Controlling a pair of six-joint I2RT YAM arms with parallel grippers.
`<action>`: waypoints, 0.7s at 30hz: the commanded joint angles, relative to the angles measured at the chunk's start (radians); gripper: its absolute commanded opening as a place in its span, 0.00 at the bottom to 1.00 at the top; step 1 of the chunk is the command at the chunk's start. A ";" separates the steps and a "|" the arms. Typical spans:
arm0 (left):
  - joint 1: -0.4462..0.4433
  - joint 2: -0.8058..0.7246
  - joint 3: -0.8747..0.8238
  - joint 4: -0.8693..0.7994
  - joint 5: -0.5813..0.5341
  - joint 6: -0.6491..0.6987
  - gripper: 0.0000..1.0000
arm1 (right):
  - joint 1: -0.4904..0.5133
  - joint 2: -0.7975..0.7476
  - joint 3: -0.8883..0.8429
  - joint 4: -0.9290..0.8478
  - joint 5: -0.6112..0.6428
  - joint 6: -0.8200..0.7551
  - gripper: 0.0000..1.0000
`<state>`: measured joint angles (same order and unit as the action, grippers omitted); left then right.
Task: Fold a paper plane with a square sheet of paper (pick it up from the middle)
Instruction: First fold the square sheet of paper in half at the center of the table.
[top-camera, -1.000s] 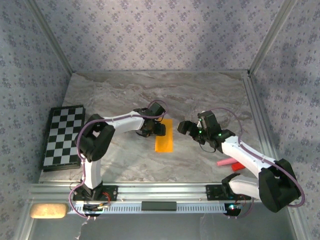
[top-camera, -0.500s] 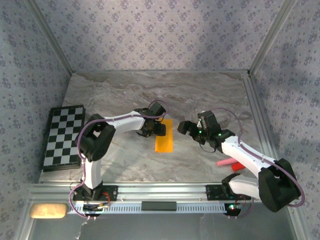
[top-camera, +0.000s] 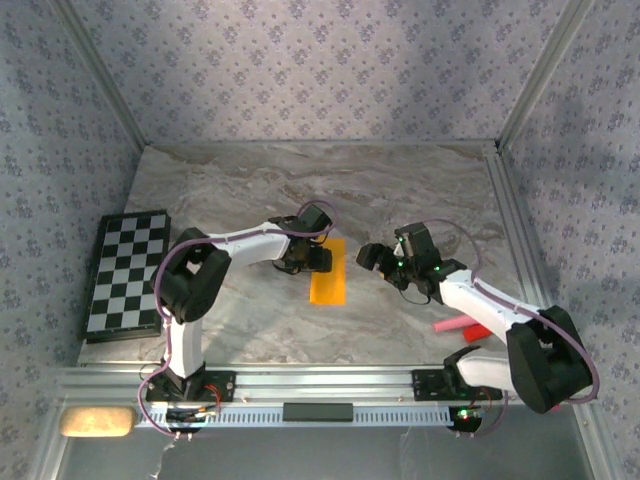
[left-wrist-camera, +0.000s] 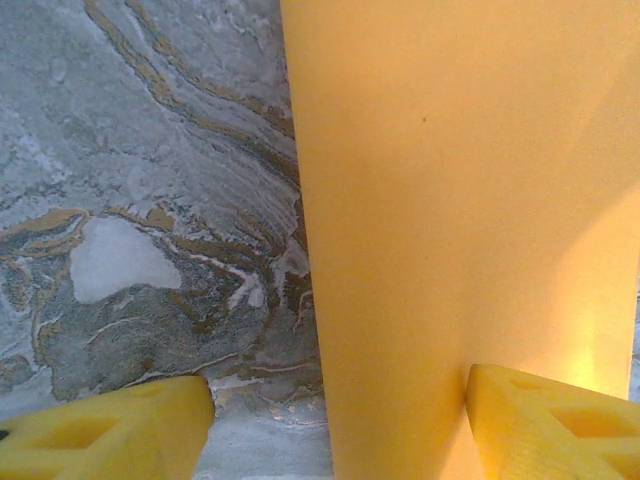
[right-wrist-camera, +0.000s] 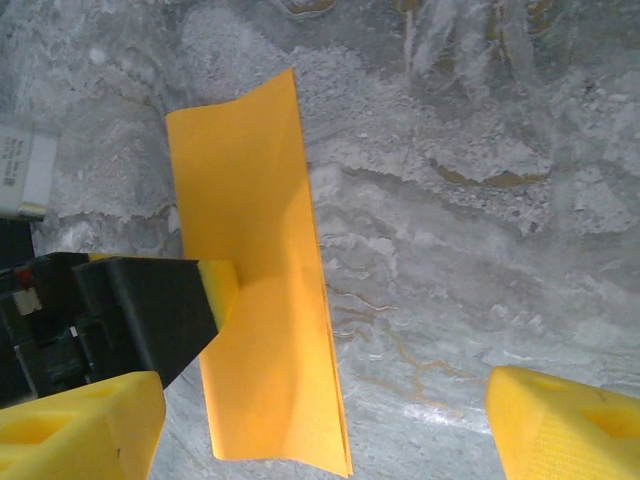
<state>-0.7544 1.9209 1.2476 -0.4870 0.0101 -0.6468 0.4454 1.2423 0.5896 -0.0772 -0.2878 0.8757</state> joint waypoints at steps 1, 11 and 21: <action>0.006 0.096 -0.024 0.020 -0.016 0.007 0.71 | -0.009 0.007 -0.012 0.022 -0.022 0.018 0.83; 0.007 0.109 -0.027 0.028 -0.001 -0.018 0.71 | -0.033 0.057 -0.035 0.115 -0.120 0.040 0.63; 0.007 0.115 -0.016 0.025 -0.006 -0.021 0.71 | -0.026 0.094 -0.029 0.126 -0.126 0.044 0.61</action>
<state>-0.7547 1.9335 1.2625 -0.5011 0.0063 -0.6666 0.4168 1.3293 0.5659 0.0349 -0.3958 0.9096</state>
